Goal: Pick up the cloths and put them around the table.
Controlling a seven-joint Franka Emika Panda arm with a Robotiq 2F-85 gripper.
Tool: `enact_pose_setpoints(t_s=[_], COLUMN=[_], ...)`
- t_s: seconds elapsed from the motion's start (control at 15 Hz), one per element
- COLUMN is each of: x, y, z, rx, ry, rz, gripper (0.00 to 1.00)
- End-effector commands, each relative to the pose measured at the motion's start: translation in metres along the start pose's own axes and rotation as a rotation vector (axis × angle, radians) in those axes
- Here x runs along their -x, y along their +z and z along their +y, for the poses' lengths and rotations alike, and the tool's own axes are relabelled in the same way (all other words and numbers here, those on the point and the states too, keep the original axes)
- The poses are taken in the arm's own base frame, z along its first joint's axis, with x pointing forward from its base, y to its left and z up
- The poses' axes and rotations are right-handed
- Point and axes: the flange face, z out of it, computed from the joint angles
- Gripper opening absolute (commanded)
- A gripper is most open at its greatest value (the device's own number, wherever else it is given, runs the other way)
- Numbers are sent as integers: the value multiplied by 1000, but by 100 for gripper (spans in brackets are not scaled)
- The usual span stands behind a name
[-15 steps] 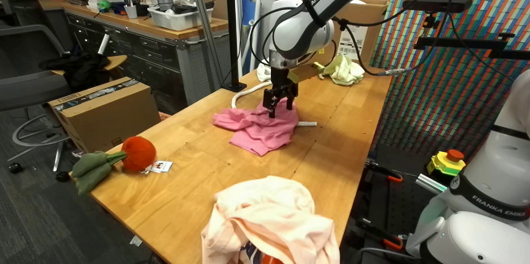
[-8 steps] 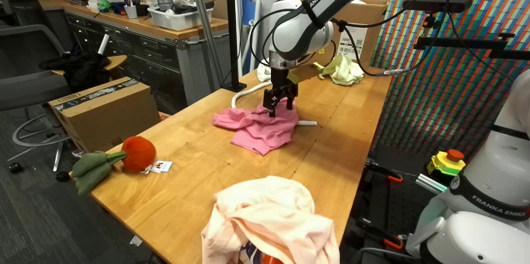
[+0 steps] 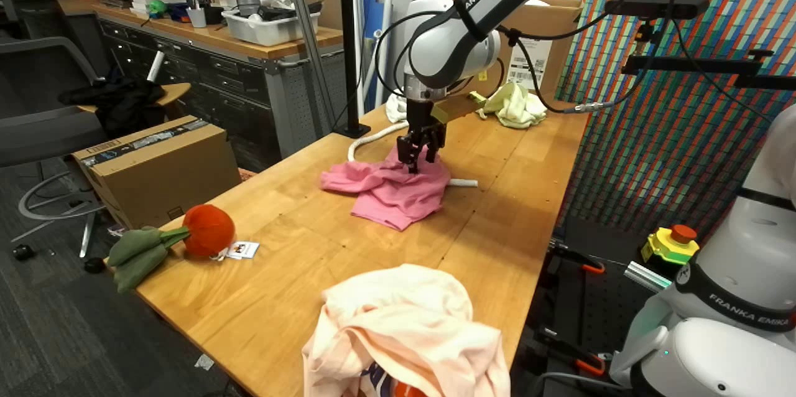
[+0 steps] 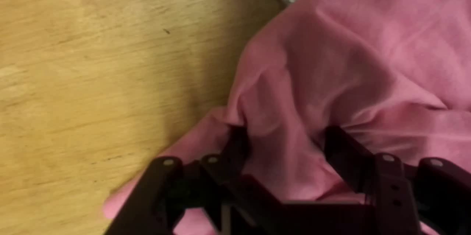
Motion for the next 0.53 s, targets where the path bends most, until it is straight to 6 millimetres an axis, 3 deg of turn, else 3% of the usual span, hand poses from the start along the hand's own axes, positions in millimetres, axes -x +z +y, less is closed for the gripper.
enact_pose_setpoints(t_s=[0.0, 0.2, 0.33, 0.47], x=[-3, -3, -1, 5], y=[2, 1, -5, -16], z=[0, -1, -1, -3], rx=[17, 22, 23, 30], ry=[0, -2, -8, -22], rz=[11, 15, 23, 29], gripper=[27, 9, 6, 10])
